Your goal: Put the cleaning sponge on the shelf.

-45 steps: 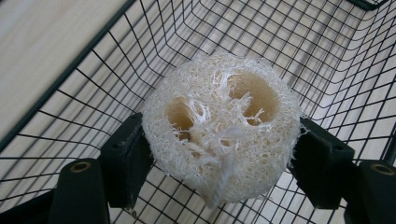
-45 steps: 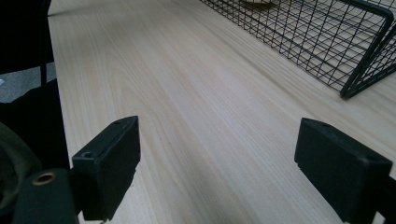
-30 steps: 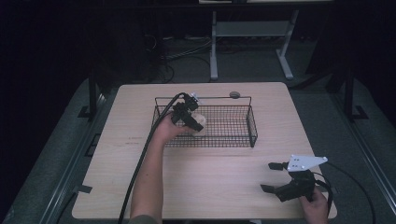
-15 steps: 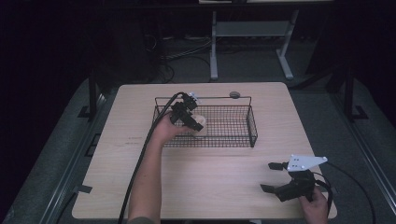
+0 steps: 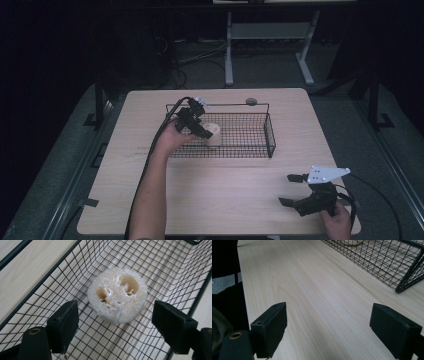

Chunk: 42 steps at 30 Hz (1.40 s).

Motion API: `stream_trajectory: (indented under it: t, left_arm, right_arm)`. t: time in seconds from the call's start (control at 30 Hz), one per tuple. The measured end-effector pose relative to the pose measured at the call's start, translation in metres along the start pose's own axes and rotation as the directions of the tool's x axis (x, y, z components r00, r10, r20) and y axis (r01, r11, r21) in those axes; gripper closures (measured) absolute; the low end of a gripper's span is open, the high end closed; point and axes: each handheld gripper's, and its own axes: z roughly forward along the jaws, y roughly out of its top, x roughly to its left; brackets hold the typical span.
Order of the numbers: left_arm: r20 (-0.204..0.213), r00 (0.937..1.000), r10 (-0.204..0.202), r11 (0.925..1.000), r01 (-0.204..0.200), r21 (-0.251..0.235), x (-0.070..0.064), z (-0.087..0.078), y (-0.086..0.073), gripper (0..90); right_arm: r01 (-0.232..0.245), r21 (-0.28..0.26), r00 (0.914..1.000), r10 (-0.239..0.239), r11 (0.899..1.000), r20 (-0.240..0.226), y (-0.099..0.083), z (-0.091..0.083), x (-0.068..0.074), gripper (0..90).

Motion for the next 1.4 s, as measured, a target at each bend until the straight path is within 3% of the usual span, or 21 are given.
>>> stream_trajectory:
  t: [0.47,0.67,0.97,1.4]
  left_arm:
    - [0.002,1.0,0.005,0.9997,-0.005,-0.022,-0.002,-0.017,-0.014,21.0]
    - [0.004,1.0,-0.005,0.9995,0.005,-0.031,-0.007,-0.022,-0.02,21.0]
    - [0.004,0.9999,0.012,0.9992,-0.012,-0.038,-0.014,-0.031,-0.023,21.0]
    - [0.001,0.9996,0.03,0.9978,-0.03,-0.059,-0.026,-0.05,-0.044,21.0]
  right_arm:
    - [0.006,0.008,1.0,-0.006,1.0,0.006,0.0,0.001,0.0,13.7]
    - [-0.004,0.005,1.0,0.004,1.0,0.007,0.0,0.001,0.0,13.8]
    - [-0.001,0.01,1.0,0.001,1.0,0.007,0.0,0.001,0.0,13.7]
    - [-0.001,0.015,0.9999,0.001,1.0,0.012,0.0,0.002,0.0,13.8]
